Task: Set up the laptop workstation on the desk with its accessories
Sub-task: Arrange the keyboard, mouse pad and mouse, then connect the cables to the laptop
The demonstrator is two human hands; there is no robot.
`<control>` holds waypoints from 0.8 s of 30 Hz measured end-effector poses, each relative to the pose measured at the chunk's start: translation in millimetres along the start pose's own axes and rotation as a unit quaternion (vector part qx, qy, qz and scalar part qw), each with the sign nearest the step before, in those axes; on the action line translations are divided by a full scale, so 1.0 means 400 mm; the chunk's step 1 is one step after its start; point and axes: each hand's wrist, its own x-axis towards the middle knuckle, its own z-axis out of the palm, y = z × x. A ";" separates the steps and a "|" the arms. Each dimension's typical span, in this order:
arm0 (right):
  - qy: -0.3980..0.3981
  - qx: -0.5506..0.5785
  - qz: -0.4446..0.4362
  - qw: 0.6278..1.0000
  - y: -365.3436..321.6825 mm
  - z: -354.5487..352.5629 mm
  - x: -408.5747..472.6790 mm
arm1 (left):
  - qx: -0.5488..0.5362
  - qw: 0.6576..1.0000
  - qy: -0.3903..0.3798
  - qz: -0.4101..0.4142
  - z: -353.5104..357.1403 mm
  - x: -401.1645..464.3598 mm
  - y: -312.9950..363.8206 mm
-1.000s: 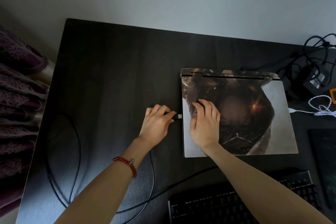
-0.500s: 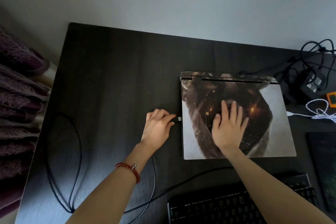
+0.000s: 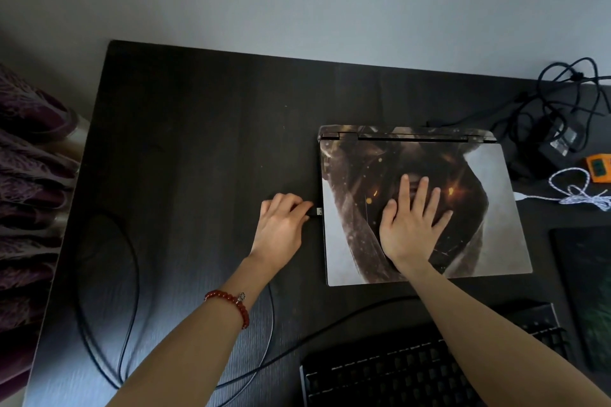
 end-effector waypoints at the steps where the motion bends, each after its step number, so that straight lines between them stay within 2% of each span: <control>1: 0.000 -0.001 0.000 1.000 0.001 0.000 0.000 | -0.002 1.000 -0.001 0.000 0.001 -0.003 0.003; 6: -0.004 0.002 0.001 1.000 0.001 -0.001 -0.001 | -0.018 1.000 -0.021 0.016 -0.013 0.006 -0.005; 14: 0.010 0.007 -0.001 1.000 -0.002 0.000 -0.004 | -0.046 0.999 -0.014 -0.026 -0.008 0.006 0.003; 24: 0.015 0.003 -0.004 1.000 -0.004 0.002 -0.001 | -0.044 0.999 -0.030 0.009 -0.016 0.006 -0.001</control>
